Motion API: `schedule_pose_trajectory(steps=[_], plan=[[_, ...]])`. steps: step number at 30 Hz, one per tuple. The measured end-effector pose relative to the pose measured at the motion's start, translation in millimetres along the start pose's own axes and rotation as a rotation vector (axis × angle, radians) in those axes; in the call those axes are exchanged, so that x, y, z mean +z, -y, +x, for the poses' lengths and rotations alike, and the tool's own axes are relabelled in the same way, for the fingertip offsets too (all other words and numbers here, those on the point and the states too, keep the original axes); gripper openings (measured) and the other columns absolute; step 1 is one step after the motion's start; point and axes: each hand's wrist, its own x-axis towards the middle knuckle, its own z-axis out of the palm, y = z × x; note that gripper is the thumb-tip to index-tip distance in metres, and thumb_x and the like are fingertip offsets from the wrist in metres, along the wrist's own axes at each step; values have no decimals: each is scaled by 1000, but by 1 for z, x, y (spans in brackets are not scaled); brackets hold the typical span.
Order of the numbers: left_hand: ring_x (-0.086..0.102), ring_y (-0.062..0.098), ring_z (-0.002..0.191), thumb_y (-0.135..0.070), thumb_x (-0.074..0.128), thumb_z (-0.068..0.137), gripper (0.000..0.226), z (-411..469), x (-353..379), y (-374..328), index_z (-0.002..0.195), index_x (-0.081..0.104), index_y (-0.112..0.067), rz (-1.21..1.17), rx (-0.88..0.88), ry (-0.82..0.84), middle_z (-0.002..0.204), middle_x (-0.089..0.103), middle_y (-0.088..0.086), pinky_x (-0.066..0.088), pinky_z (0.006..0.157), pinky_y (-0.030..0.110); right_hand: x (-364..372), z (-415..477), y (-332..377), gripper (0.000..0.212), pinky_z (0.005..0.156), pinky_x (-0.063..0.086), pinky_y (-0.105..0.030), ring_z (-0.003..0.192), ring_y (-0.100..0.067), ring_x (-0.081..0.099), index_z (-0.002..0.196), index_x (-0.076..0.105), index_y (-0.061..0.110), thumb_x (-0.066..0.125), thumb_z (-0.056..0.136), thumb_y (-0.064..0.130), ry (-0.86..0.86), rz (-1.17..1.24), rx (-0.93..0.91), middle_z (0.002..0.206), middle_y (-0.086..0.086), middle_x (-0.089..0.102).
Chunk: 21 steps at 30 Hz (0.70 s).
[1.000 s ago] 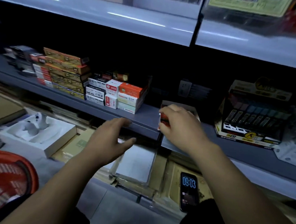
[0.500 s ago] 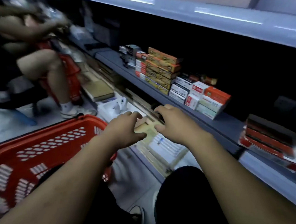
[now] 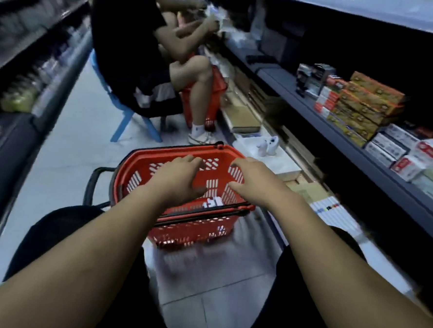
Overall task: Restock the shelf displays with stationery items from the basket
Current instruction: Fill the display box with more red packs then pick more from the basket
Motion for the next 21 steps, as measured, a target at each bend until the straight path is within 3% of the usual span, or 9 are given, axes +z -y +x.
schedule_pose_trajectory(steps=[5, 10, 14, 21], plan=[[55, 27, 121, -47, 71, 87, 61, -38, 10, 48, 137, 52, -18, -29, -64, -23, 133, 58, 5, 47, 99, 40, 36, 23, 37, 50, 101, 41, -34, 121, -28, 54, 135, 53, 10, 66, 91, 29, 70, -34, -68, 131, -12, 56], [53, 29, 119, -55, 64, 89, 60, -63, 38, 103, 137, 51, -21, -19, -249, -45, 130, 55, 4, 47, 98, 44, 69, 52, 66, 56, 109, 43, -39, 129, -27, 52, 142, 50, 14, 65, 91, 33, 152, -60, -96, 140, -11, 54], [53, 25, 119, -54, 65, 89, 61, -42, 37, 117, 139, 50, -23, -62, -162, -76, 131, 57, 1, 46, 100, 42, 84, 79, 74, 56, 109, 43, -41, 130, -26, 51, 143, 47, 19, 65, 93, 37, 210, -77, -51, 142, -7, 51], [54, 21, 119, -58, 62, 90, 60, 4, 71, 151, 139, 51, -25, -101, -169, 74, 131, 57, -2, 48, 100, 41, 127, 131, 44, 59, 110, 41, -39, 130, -27, 50, 147, 43, 18, 64, 95, 37, 336, -81, -12, 142, -8, 50]])
